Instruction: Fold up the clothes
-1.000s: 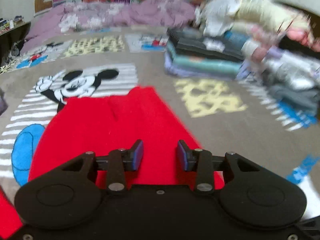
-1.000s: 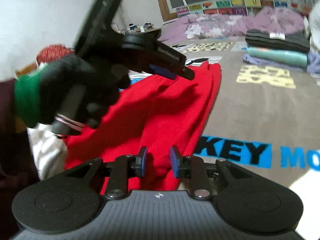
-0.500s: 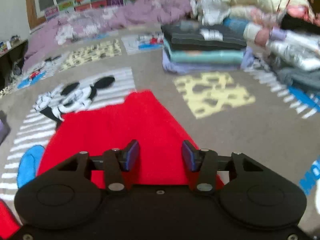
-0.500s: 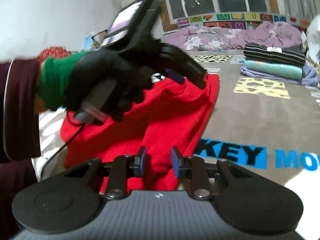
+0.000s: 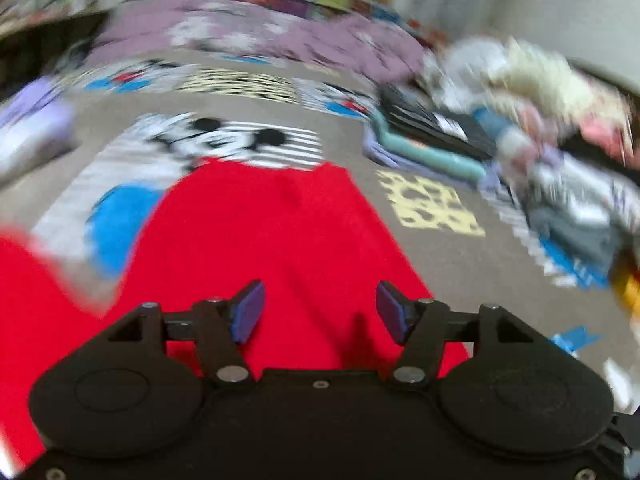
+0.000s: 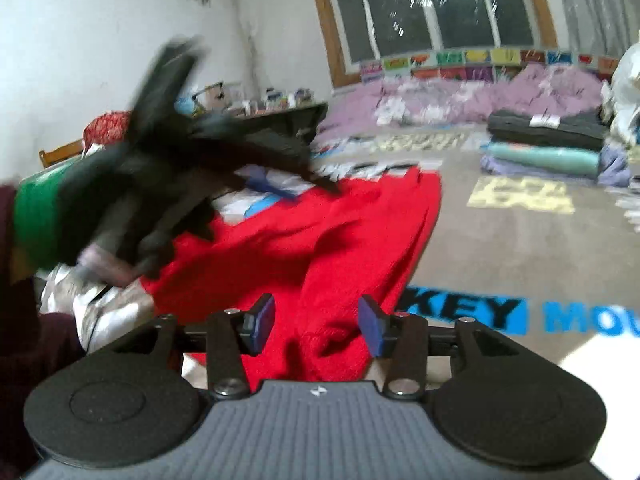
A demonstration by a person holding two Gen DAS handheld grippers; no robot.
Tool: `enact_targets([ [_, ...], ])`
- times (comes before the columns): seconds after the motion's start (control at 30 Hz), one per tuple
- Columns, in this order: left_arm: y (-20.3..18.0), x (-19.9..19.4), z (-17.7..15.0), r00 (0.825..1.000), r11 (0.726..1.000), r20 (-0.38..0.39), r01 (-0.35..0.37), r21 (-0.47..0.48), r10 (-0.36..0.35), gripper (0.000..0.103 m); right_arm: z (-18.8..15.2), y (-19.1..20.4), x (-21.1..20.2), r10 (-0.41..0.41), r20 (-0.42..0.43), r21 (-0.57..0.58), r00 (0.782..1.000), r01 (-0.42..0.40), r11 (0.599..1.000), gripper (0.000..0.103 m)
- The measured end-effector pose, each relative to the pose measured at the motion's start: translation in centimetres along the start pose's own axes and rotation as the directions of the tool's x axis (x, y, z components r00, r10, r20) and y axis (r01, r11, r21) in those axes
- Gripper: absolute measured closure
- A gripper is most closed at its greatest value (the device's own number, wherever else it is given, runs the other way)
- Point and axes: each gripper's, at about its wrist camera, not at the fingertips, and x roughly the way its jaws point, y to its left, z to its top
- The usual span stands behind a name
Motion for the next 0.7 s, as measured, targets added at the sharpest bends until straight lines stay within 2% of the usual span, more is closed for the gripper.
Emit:
enact_targets([
  [0.13, 3.7, -4.7, -1.6, 0.993, 0.986, 0.107, -0.024, -0.163, 0.041, 0.042, 0.0, -0.7, -1.1, -0.011, 0.021, 0.082, 1.0, 0.009, 0.997, 0.056],
  [0.2, 5.3, -6.1, -1.5, 0.987, 0.979, 0.14, -0.049, -0.198, 0.078, 0.042, -0.2, -1.3, -1.4, -0.018, 0.02, 0.144, 1.0, 0.015, 0.99, 0.055],
  [0.3, 8.7, -7.6, -1.7, 0.978, 0.952, 0.168, -0.069, -0.299, 0.123, 0.042, -0.2, -2.1, -1.8, -0.032, 0.014, 0.206, 0.999, 0.028, 0.978, 0.055],
  [0.4, 12.8, -8.3, -2.7, 0.974, 0.898, 0.155, -0.083, -0.432, 0.165, 0.042, -0.4, -2.8, -2.1, -0.036, 0.013, 0.268, 0.999, 0.031, 0.963, 0.05],
  [0.53, 17.0, -8.5, -4.2, 0.967, 0.819, 0.112, -0.128, -0.559, 0.227, 0.042, -0.6, -3.7, -2.5, -0.028, 0.021, 0.348, 0.999, 0.019, 0.937, 0.043],
  [0.63, 18.7, -8.5, -4.6, 0.974, 0.778, 0.108, -0.091, -0.622, 0.2, 0.042, -0.9, -4.2, -2.3, -0.033, 0.02, 0.376, 0.999, 0.024, 0.926, 0.042],
  [0.7, 19.3, -8.1, -4.4, 0.977, 0.768, 0.115, -0.068, -0.636, 0.181, 0.042, -1.2, -4.8, -2.1, -0.038, 0.013, 0.399, 0.999, 0.03, 0.917, 0.041],
])
